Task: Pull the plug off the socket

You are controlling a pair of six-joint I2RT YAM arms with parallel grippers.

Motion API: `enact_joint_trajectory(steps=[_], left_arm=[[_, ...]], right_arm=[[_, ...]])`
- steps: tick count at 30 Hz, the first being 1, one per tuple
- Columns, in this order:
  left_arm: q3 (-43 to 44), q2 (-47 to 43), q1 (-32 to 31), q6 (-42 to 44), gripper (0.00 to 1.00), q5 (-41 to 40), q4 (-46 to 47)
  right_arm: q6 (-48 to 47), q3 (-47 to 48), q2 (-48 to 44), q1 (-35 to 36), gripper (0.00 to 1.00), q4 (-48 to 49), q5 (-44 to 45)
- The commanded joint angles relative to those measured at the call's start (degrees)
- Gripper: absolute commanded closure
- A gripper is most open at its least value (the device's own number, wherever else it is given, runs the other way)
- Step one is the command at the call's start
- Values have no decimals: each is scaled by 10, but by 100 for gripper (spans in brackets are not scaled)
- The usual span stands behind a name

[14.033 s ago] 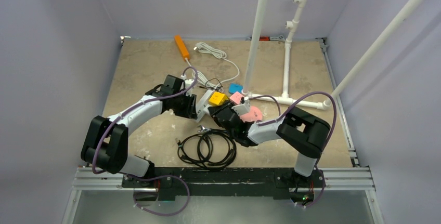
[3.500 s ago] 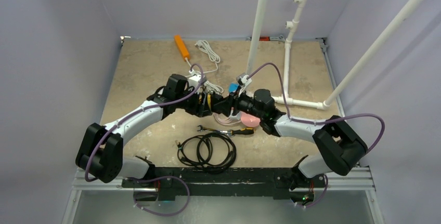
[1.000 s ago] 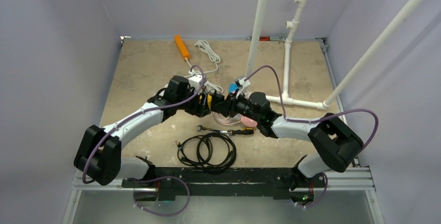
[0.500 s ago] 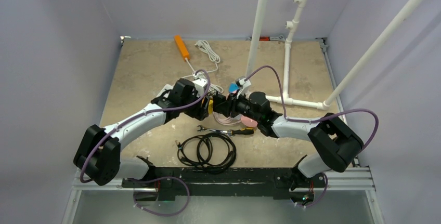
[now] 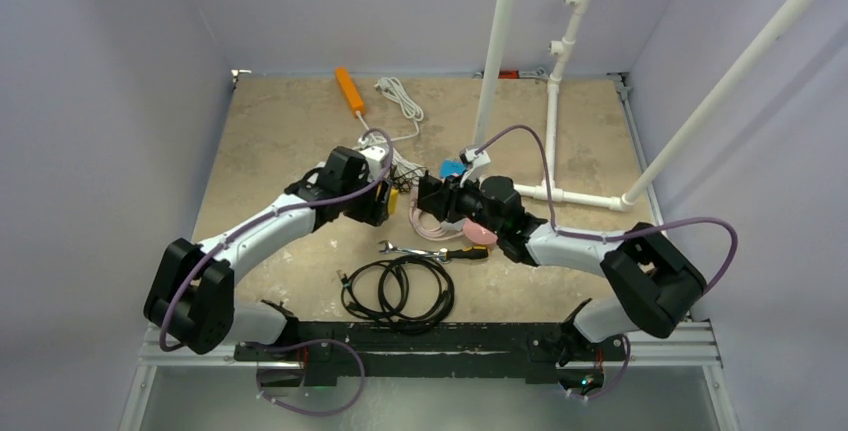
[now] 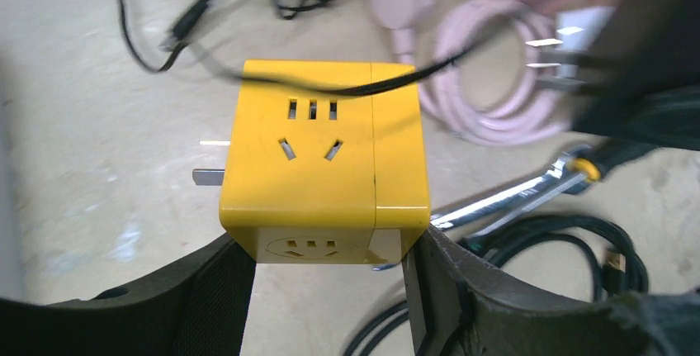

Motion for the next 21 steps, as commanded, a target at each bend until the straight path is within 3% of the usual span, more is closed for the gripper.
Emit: enact_joint_trajectory(steps=[1,11,21], left_arm=[[37,23,57,-22,100,-52,-21],[53,76,104,-28,100,-53,-61],[57,85,116,-28,100,-47,-61]], right_arm=[[-19,15,-62,-2,100,-36,110],[-15,31,-50,-3,100,-83,141],[-13,53,-6,-4,99,-97,88]])
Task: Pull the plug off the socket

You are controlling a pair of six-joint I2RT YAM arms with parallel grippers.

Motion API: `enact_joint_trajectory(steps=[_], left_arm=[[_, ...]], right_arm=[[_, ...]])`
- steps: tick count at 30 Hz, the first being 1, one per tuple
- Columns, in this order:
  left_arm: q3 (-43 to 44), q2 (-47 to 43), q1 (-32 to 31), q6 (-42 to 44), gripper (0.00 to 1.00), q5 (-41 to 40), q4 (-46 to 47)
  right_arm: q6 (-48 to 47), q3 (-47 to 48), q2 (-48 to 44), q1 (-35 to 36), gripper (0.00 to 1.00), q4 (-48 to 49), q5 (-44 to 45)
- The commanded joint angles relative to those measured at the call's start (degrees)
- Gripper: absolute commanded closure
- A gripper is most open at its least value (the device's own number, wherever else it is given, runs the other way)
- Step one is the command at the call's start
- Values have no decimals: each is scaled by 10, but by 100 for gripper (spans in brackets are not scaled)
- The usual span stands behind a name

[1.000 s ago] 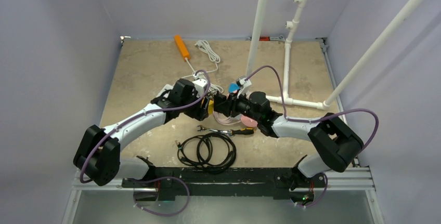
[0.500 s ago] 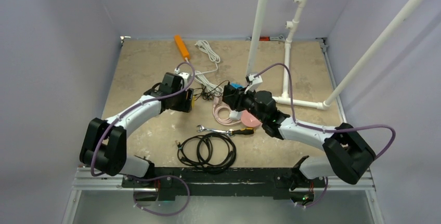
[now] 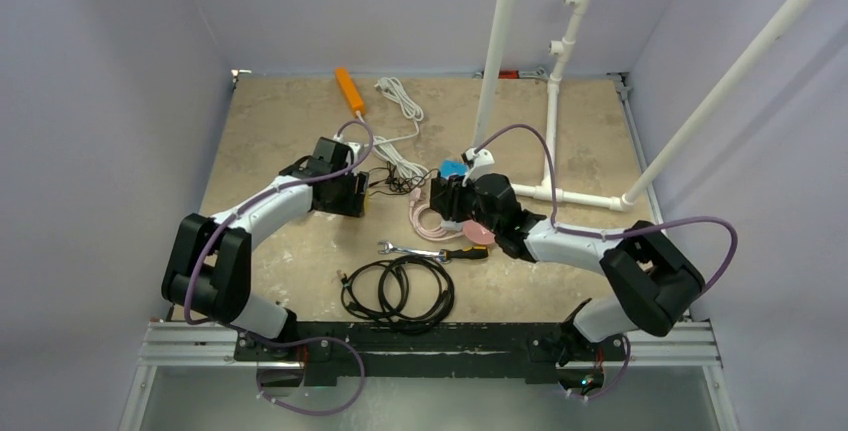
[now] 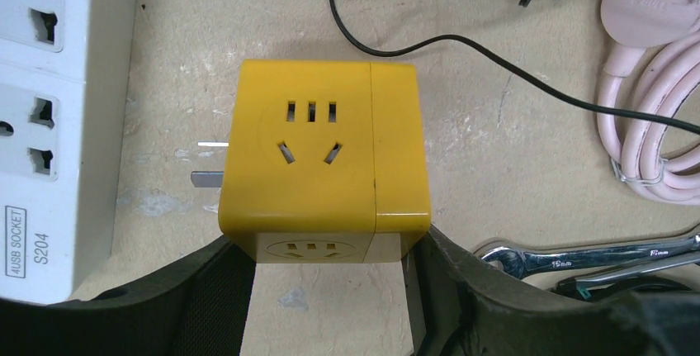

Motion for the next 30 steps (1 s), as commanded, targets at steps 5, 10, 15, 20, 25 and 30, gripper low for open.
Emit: enact_joint_trajectory(steps=[5,10,15,20,25,30], left_arm=[[22,4,9,-6,98,-4,-2],[23,6,9,-7,80,0,-2],[25,4,9,-7,52,5,-3],[25,-3,10,-6,28,16,1],[21,-23,10,-5,15,14,7],[6,-79,10,-8,1,-3,32]], right_arm=[[-7,59,39,-1,92,-4,-41],[-6,60,43,-1,65,-8,-40],[-9,53,28,-1,46,-8,-29],[-17,49,16,0,37,-8,-28],[-31,35,-15,0,25,0,-32],[-51,18,-71,0,16,0,-4]])
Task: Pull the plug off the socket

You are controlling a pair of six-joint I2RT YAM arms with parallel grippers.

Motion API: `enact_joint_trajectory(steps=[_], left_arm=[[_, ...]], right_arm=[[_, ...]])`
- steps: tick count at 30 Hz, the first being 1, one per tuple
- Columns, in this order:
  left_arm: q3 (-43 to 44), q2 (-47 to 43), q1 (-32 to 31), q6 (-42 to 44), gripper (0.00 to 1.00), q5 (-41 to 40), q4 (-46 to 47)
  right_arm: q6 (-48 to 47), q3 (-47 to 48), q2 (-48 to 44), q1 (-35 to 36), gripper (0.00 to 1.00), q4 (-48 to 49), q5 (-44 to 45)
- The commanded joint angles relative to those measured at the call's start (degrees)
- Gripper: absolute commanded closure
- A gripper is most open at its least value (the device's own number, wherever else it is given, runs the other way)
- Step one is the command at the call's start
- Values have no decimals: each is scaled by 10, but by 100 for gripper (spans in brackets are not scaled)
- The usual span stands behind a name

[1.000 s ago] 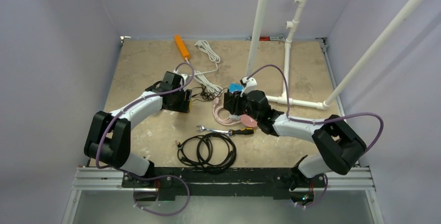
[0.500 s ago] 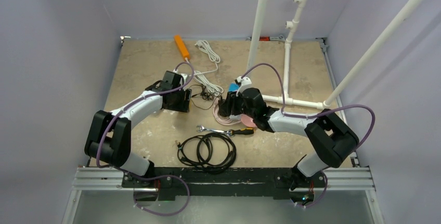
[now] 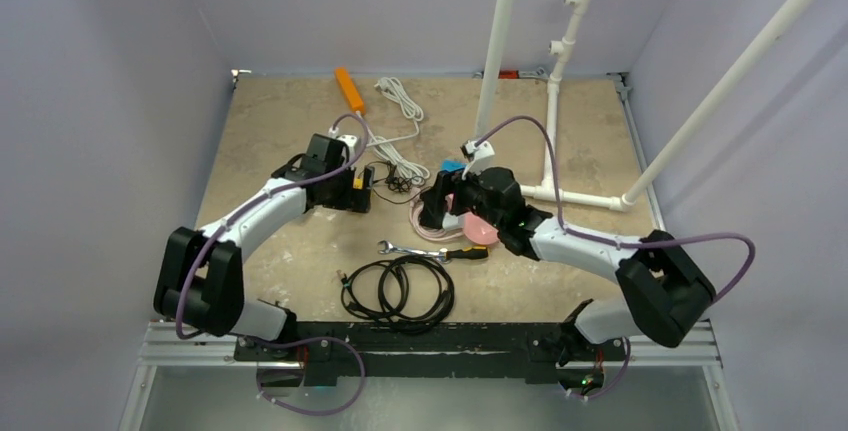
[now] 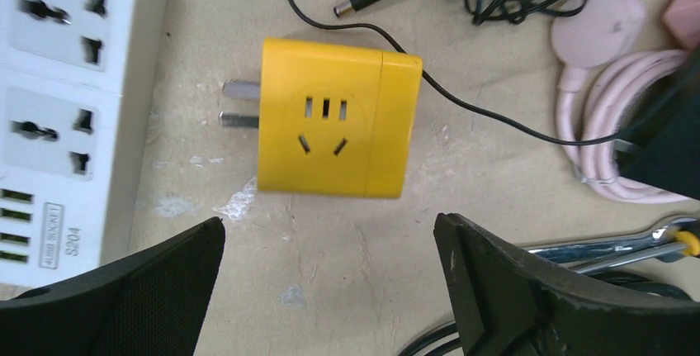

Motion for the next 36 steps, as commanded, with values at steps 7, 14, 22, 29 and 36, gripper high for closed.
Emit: enact_joint_trajectory(steps=[7,14,22,29,36], left_arm=[[-13,-128,4,-11,1,-33,61],[-26,-200,25,-35,1,-110,63],[-28,-280,82,-62,1,-136,61],[-23,-380,79,-35,1,-158,91],[-57,-481,79,-3,1,-127,128]], right_arm=[[-56,-40,-159,-1,7,5,82],[-52,-55,-254,-45,1,-53,128],[-16,-41,-329,-200,1,-155,101],[-36,1,-431,-211,1,-209,226],[-72,-49,-535,-211,1,-119,298]])
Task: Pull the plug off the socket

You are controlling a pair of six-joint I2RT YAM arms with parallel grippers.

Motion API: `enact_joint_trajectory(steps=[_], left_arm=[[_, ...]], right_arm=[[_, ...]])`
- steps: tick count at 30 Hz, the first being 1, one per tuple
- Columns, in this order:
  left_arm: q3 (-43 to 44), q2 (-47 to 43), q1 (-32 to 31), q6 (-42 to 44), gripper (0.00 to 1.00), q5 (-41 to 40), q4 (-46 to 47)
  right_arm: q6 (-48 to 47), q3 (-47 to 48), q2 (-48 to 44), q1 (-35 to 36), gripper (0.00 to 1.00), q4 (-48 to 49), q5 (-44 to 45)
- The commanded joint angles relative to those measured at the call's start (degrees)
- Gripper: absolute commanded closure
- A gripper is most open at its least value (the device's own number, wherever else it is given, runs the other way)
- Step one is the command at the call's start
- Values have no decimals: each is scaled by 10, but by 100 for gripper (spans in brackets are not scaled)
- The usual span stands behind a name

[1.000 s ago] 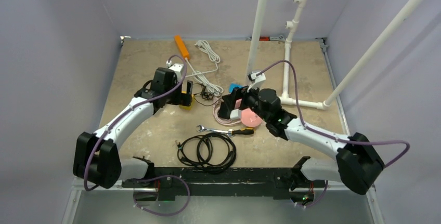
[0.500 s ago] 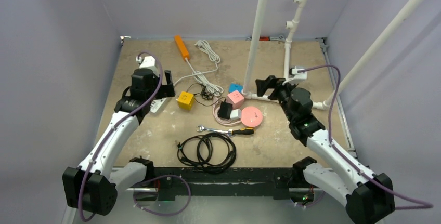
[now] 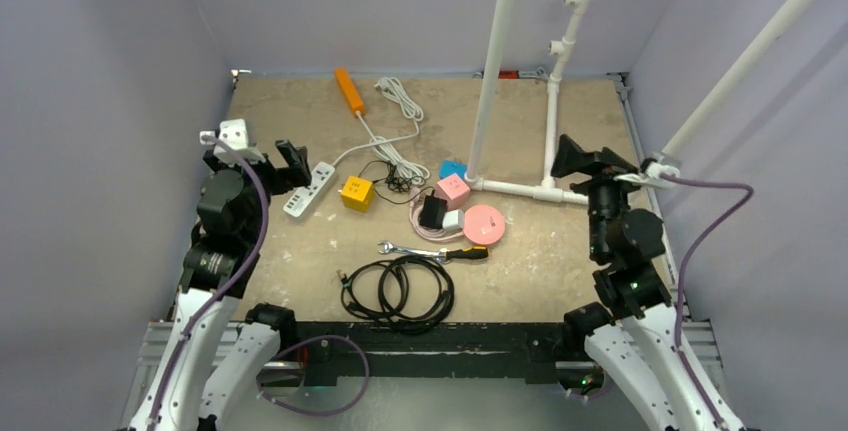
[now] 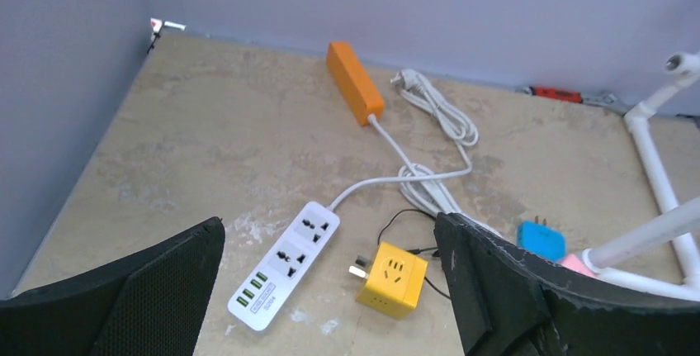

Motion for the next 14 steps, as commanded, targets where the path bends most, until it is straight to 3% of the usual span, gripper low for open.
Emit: enact_joint_trajectory(steps=[1,14], left_arm=[[-18,-39,0,29,1,11,35],[-23,-45,0,38,1,25,35]], right_arm=[[-27,-18,-41,-1,1,56,72],[-15,-21,-54,0,1,45,84]])
